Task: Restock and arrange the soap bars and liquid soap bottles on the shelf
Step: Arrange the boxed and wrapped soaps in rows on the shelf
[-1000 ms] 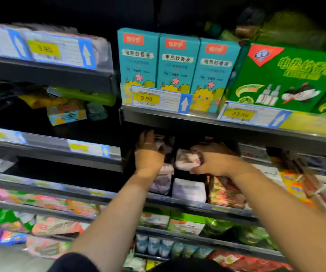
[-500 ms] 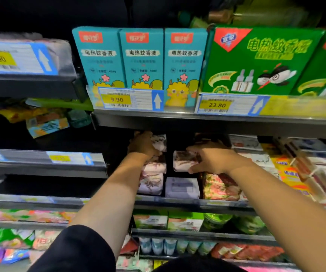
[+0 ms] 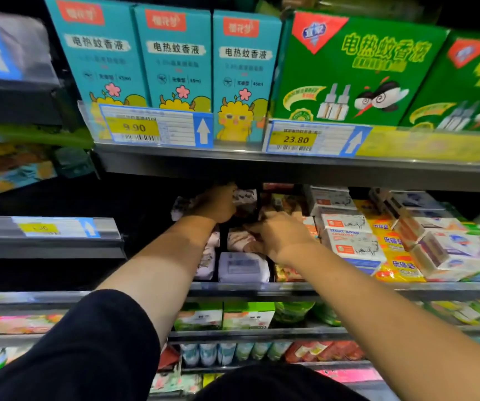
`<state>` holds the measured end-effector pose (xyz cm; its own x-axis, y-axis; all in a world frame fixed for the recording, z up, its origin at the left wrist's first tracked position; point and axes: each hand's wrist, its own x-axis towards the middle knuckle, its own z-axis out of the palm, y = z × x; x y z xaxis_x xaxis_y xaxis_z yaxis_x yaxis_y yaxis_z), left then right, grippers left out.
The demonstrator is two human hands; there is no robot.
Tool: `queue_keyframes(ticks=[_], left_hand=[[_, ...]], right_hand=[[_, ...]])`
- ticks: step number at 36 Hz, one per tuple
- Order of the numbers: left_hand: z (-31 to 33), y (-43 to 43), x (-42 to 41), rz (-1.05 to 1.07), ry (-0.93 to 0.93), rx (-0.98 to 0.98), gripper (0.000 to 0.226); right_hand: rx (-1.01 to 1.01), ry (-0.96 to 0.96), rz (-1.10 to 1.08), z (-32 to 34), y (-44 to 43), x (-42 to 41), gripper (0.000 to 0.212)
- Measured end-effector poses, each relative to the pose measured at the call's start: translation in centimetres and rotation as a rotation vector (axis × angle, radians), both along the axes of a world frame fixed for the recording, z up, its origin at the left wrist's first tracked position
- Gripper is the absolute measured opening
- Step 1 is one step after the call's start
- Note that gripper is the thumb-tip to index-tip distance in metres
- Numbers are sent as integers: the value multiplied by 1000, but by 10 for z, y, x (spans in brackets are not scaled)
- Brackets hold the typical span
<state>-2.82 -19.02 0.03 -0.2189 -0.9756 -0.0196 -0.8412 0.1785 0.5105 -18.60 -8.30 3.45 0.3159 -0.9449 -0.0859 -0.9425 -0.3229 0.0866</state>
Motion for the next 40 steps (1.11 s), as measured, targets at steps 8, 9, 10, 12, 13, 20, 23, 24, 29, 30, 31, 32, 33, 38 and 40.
queue_keyframes(ticks=[8,9,10,12,13,20,23,24,29,30,31,32,33,38,40], left_hand=[[-14,6,-6,-47,-74,37,34],[-15,5,-5,-62,-90,30,38],[-13,6,-4,-79,-100,32,41],[-11,6,-1,-105,-128,54,46],[-9,7,1,-119,-142,65,46],[-7,26,3,-201,-126,107,35],[-7,27,2,-210,-169,132,44],[-5,29,2,-206,-232,149,48],[3,63,18,-114,-219,244,66],[2,71,25,-89,-201,255,64],[-1,77,31,-81,-209,235,60],[-6,82,39,-81,-228,185,59],[-11,88,48,-86,-237,135,60],[-25,113,83,28,-136,-28,60],[-31,116,87,99,-66,-74,66]], right_hand=[[99,-49,-10,-6,2,7,37],[131,-57,-12,-6,3,5,38],[157,-50,-10,-5,3,3,41],[195,-13,10,-1,4,-1,46],[212,11,19,-1,4,-2,48],[127,-70,-5,1,0,-14,55],[193,-66,-21,0,0,-16,64],[203,-47,-24,2,0,-15,65],[213,-26,10,11,-10,-13,52],[223,-33,14,12,-15,-12,46],[242,-48,15,12,-21,-12,40],[262,-70,21,12,-26,-11,35],[273,-92,28,11,-32,-9,32],[175,-154,46,9,-54,16,33],[148,-210,46,2,-65,30,41]])
